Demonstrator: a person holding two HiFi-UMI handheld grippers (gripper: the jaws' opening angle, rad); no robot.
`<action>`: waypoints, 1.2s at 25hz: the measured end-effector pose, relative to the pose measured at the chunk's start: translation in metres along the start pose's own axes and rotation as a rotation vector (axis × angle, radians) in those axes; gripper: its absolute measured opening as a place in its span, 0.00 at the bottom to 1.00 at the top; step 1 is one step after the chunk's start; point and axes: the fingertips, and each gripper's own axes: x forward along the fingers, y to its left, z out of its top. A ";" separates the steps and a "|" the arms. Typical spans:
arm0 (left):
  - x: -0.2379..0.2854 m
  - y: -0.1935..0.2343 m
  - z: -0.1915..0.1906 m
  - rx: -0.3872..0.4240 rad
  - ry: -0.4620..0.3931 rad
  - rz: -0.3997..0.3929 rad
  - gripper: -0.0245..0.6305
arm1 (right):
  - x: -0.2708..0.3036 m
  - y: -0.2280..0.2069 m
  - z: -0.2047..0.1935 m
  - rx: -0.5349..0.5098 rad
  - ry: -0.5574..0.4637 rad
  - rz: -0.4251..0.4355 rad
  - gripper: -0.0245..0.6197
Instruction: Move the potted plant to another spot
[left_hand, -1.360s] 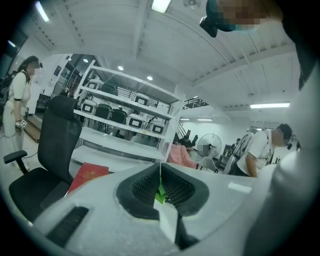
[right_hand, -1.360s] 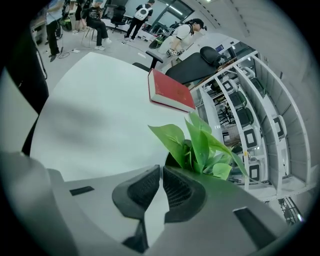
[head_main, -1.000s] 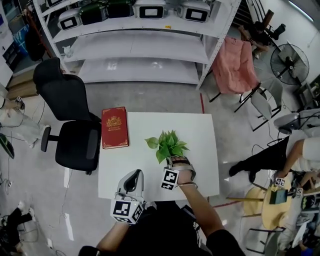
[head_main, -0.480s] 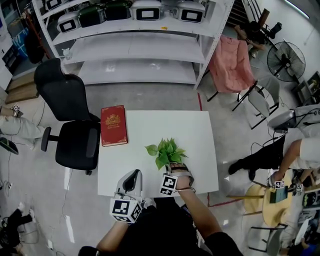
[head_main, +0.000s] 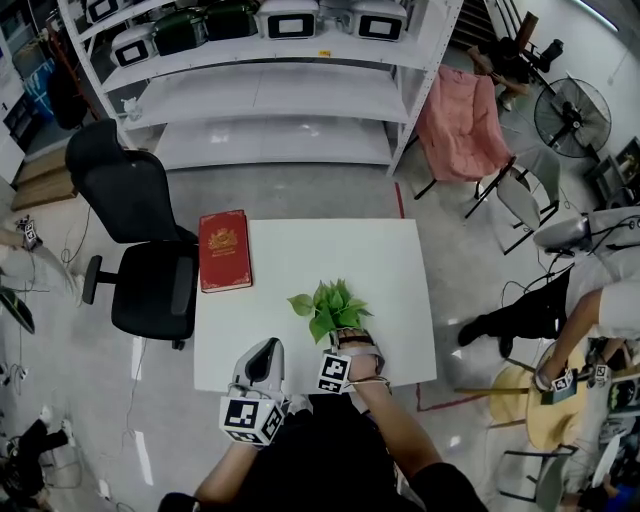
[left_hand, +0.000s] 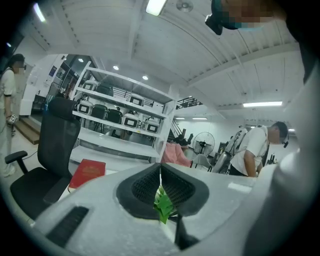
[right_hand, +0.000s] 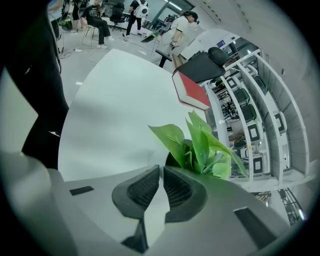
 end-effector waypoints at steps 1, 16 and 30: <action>0.000 -0.001 0.000 0.000 0.001 0.000 0.07 | 0.000 0.000 0.000 0.003 0.000 -0.002 0.08; -0.013 -0.002 0.000 -0.008 -0.011 -0.014 0.07 | -0.068 -0.031 0.011 0.541 -0.244 -0.023 0.09; -0.056 -0.014 -0.013 -0.030 -0.013 -0.076 0.07 | -0.190 -0.046 -0.002 1.327 -0.591 -0.129 0.09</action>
